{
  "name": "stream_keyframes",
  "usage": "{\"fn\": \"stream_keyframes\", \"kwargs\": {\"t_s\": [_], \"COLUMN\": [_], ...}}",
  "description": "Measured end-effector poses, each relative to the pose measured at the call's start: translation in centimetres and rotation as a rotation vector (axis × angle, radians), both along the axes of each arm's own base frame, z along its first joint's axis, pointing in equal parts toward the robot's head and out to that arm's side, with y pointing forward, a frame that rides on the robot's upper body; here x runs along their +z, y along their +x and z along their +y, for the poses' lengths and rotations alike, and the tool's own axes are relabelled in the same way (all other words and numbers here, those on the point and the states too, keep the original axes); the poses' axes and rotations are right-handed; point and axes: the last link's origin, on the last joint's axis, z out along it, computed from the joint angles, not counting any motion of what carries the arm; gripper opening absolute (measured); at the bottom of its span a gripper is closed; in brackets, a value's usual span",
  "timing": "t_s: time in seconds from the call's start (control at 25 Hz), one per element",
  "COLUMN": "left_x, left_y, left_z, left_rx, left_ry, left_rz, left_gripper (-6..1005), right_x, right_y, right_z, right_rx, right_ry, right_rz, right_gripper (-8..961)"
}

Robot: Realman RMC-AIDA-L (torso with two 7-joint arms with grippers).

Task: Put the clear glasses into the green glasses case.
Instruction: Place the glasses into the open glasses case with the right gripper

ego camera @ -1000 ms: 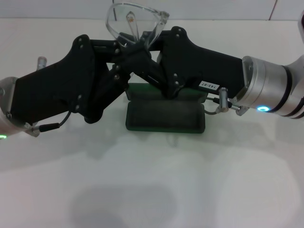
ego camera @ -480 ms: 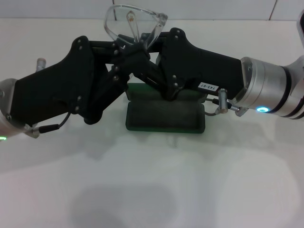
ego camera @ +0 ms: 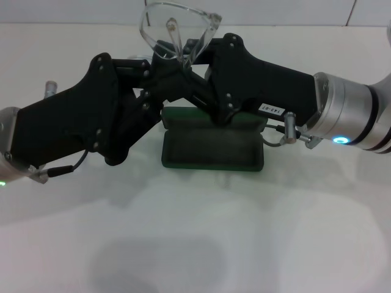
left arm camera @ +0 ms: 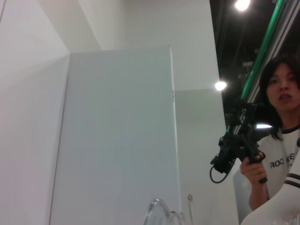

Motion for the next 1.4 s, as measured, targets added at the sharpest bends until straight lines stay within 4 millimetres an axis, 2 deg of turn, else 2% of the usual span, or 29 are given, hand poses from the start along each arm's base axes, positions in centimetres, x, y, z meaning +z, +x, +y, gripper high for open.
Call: {"fn": "stream_keyframes", "kwargs": {"t_s": [0.36,0.48,0.6,0.72,0.8,1.04,1.16,1.36,1.4], "left_x": [0.3,1.5,2.3,3.5,4.3,6.2,7.1,7.7,7.8], "left_y": [-1.1,-2.6,-3.5,-4.8,-5.6,-7.6,-8.2,-8.5,-8.5], "left_z": [-0.8,-1.4,-1.6,-1.9,-2.1,-2.5,-2.5,-2.3,-2.2], "left_rx": [0.031,0.069,0.091,0.128,0.155,0.229,0.251,0.264,0.264], "left_ry": [0.010,0.041,0.056,0.071,0.082,0.128,0.148,0.163,0.165], "left_rz": [0.003,0.015,0.026,0.045,0.059,0.085,0.099,0.120,0.124], "left_gripper": [69,69,70,70,70,70,70,70,70], "right_x": [1.2,1.7,2.2,2.4,2.8,4.7,5.7,6.7,6.6], "right_y": [0.3,0.1,-0.9,-1.9,-3.0,-5.1,-6.3,-7.0,-7.5], "right_z": [1.0,1.2,0.9,0.9,0.7,-1.1,-2.0,-2.2,-2.1], "right_rx": [-0.024,-0.013,0.060,0.105,0.133,0.148,0.141,0.100,0.074], "right_ry": [0.050,0.057,0.045,0.027,0.027,0.127,0.147,0.102,0.070], "right_rz": [0.017,0.019,-0.025,-0.108,-0.244,-0.520,-0.613,-0.711,-0.777], "right_gripper": [115,115,115,115,115,114,114,114,114]}}
